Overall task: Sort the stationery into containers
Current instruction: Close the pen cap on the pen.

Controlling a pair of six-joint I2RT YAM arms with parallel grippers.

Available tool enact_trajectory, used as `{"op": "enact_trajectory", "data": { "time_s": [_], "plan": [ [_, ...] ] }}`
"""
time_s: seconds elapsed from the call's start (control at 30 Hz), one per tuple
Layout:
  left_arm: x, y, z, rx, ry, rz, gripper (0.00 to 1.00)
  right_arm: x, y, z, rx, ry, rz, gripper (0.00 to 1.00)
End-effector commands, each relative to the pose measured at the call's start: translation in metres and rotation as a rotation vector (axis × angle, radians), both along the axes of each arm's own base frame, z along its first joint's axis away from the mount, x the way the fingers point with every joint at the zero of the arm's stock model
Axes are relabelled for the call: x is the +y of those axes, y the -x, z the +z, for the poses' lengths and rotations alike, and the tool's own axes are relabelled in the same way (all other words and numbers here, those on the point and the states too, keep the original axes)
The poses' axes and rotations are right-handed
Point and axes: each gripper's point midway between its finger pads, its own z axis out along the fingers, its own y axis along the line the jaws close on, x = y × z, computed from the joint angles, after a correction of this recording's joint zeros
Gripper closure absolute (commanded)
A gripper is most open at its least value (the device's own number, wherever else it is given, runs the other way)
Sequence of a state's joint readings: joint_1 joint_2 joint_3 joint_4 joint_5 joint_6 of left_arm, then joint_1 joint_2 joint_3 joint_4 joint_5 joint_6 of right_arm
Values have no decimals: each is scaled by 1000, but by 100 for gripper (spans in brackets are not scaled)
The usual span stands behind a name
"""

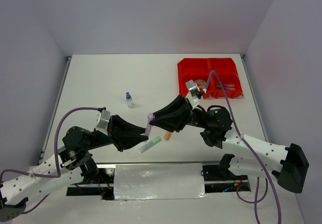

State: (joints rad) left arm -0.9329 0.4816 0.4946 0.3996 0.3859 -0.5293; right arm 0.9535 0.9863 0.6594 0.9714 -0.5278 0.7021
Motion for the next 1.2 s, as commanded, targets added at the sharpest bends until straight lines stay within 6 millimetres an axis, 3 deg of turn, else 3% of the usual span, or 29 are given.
{"op": "enact_trajectory", "data": {
  "time_s": [0.0, 0.53, 0.77, 0.93, 1.17],
  "plan": [
    [5, 4, 22, -41, 90, -2, 100, -3, 20, 10, -92, -57, 75, 100],
    [13, 7, 30, -68, 118, 13, 100, 9, 22, -2, -128, -19, 106, 99],
    [14, 6, 31, -90, 86, 27, 100, 17, 31, -14, -172, 10, 149, 82],
    [13, 2, 30, -101, 61, 50, 100, 19, 29, -12, -181, 19, 112, 79],
    [17, -6, 23, -117, 34, 103, 100, 18, 29, -7, -165, 18, 106, 67]
  ]
}}
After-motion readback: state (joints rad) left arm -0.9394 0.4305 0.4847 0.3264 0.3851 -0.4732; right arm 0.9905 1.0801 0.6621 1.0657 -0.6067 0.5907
